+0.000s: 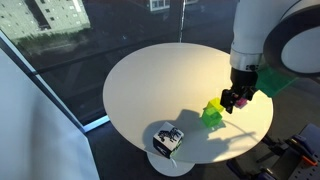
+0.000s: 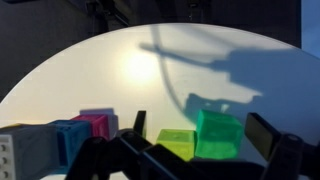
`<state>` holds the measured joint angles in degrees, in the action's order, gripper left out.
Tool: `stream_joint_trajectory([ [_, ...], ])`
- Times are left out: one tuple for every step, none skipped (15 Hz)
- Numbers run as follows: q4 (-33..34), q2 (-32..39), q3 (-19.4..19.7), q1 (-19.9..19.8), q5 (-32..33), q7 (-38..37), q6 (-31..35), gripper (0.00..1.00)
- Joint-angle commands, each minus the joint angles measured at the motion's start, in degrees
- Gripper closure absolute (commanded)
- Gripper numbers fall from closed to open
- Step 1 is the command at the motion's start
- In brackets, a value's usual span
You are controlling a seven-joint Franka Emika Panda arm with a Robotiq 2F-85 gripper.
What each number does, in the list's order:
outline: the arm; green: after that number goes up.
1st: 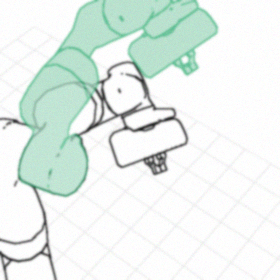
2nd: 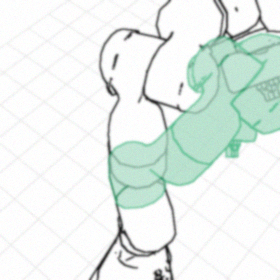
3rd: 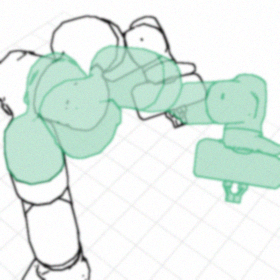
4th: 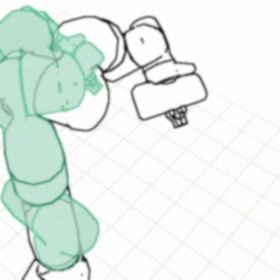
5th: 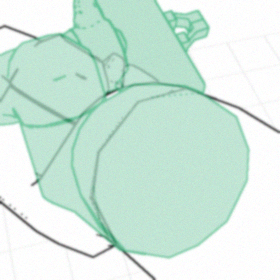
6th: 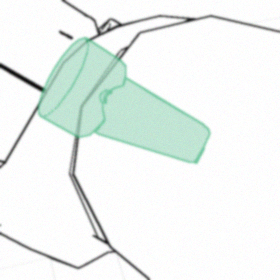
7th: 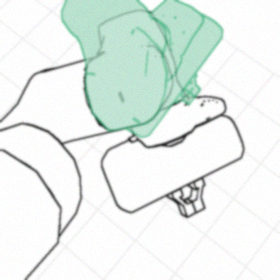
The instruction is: Unstack the green blocks
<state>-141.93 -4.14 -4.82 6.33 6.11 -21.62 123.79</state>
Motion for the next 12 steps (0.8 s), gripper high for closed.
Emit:
stream_joint_trajectory([
  [-0.5,-5.9,0.3,-1.6,-0.7,1.6,-6.2,0.0],
  [-0.6,-7.2,0.4,-2.0,-0.9,1.9,-7.3,0.0],
  [-0.9,-8.6,0.5,-2.3,-1.5,2.9,-7.8,0.0],
  [-1.3,-10.0,0.8,-2.6,-2.0,3.8,-7.7,0.0],
  [-1.8,-11.4,1.1,-2.8,-2.6,5.0,-7.2,0.0],
  [-2.3,-12.6,1.3,-2.9,-3.2,6.1,-6.7,0.0],
  [-2.9,-13.9,1.5,-3.1,-3.6,6.9,-5.8,0.0],
  [-3.4,-15.1,1.7,-3.2,-4.2,7.9,-5.2,0.0],
  [-3.8,-16.1,1.9,-3.3,-4.7,8.6,-4.7,0.0],
  [-4.2,-17.1,2.1,-3.3,-5.2,9.6,-4.2,0.0],
  [-4.7,-18.0,2.2,-3.4,-5.6,9.9,-3.4,0.0],
  [-5.2,-18.7,2.3,-3.5,-5.8,10.3,-2.6,0.0],
])
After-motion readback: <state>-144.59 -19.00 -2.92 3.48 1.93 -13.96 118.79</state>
